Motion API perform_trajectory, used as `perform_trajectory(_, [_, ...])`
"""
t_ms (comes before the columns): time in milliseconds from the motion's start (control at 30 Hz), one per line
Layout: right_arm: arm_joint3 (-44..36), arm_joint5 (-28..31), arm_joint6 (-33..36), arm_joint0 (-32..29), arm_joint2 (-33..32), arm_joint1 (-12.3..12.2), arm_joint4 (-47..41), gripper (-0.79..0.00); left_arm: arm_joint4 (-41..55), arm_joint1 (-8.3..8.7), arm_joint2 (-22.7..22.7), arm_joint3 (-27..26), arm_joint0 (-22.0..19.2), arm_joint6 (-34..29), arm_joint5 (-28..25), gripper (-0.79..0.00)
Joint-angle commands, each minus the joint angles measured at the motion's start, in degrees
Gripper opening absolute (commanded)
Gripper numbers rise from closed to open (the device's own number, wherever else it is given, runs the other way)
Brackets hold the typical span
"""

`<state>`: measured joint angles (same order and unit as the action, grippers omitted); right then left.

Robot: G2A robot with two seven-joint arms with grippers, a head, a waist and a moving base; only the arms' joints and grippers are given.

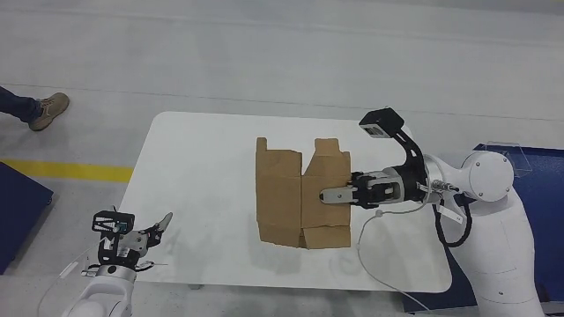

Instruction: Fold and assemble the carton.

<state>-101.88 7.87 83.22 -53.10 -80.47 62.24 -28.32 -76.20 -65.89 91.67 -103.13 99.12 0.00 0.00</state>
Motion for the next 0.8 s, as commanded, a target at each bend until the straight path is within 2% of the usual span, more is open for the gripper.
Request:
perform_trajectory(0, [0.0,0.0,0.0,0.0,0.0,0.0,0.0,-0.785,0.0,0.0,0.0,0.0,0.0,0.0,0.0,0.0])
perform_trajectory(100, [0.0,-0.3,-0.3,-0.2,0.1,0.0,-0.3,-0.785,0.0,0.0,0.0,0.0,0.0,0.0,0.0,0.0])
perform_trajectory(333, [6.0,-4.1,0.1,-1.0,1.0,0.2,-11.7,-0.785,0.0,0.0,0.0,0.0,0.0,0.0,0.0,0.0])
perform_trajectory(500, [10.7,-13.1,-1.4,-1.8,6.4,1.8,-34.3,-0.785,0.0,0.0,0.0,0.0,0.0,0.0,0.0,0.0])
perform_trajectory(633, [13.8,-26.2,-1.1,-1.5,13.4,3.5,-51.9,-0.785,0.0,0.0,0.0,0.0,0.0,0.0,0.0,0.0])
perform_trajectory(700, [15.2,-31.5,-2.9,-1.6,15.7,4.3,-60.2,-0.785,0.0,0.0,0.0,0.0,0.0,0.0,0.0,0.0])
perform_trajectory(767, [14.4,-37.6,-8.7,-1.9,19.1,5.2,-70.8,-0.785,0.0,0.0,0.0,0.0,0.0,0.0,0.0,0.0])
